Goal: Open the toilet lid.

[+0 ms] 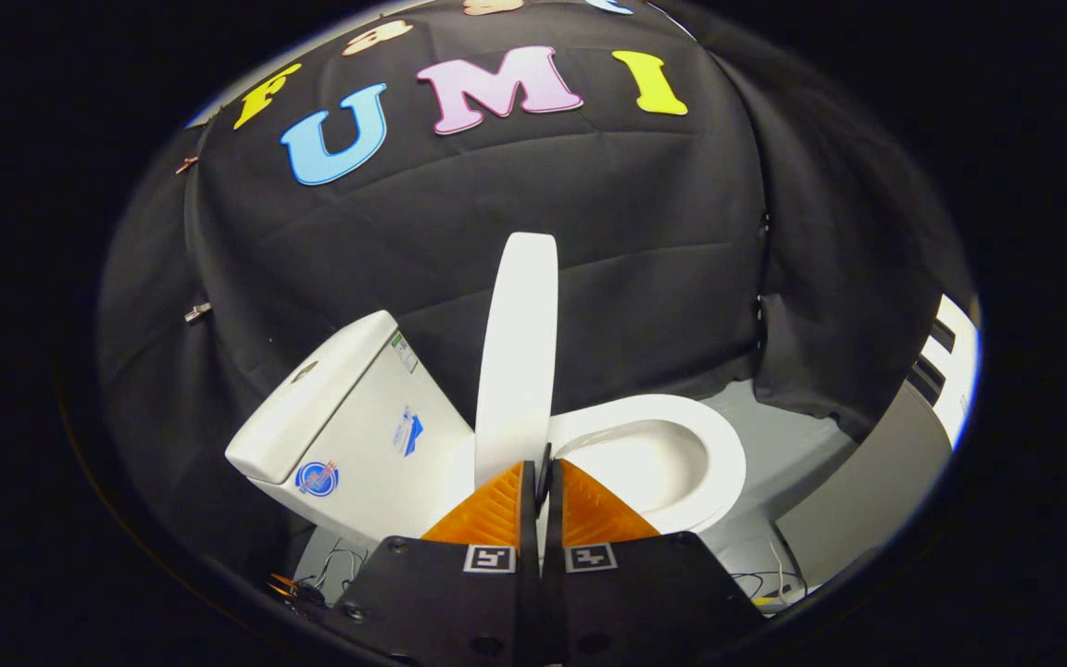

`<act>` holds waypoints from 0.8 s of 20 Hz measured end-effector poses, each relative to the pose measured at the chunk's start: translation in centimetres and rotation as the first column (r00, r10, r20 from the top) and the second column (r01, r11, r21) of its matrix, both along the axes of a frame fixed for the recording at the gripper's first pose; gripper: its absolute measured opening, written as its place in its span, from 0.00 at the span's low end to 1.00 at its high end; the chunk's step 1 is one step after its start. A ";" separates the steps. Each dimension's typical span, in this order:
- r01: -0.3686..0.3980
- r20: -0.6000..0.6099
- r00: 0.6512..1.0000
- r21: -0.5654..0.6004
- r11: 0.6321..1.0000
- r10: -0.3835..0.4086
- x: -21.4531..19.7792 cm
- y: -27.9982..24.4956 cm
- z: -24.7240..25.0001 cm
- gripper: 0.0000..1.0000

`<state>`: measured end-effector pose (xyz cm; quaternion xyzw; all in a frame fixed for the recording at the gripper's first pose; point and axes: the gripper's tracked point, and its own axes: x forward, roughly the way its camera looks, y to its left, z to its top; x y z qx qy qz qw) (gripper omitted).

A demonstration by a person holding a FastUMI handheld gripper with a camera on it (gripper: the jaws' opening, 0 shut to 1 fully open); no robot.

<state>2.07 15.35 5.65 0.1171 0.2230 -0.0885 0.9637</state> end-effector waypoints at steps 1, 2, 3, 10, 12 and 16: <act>0.007 -0.003 1.000 -0.014 1.000 -0.007 0.2 0.8 0.2 0.05; 0.018 -0.007 1.000 -0.030 0.999 -0.018 0.4 1.4 0.4 0.05; 0.031 -0.010 0.999 -0.045 0.998 -0.031 0.4 2.0 0.7 0.05; 0.032 0.023 0.999 -0.175 0.984 -0.029 1.1 7.0 1.4 0.05; 0.041 0.030 0.999 -0.207 0.977 -0.035 1.6 7.9 1.3 0.05; 0.062 0.050 0.997 -0.295 0.953 -0.050 1.9 9.5 1.5 0.05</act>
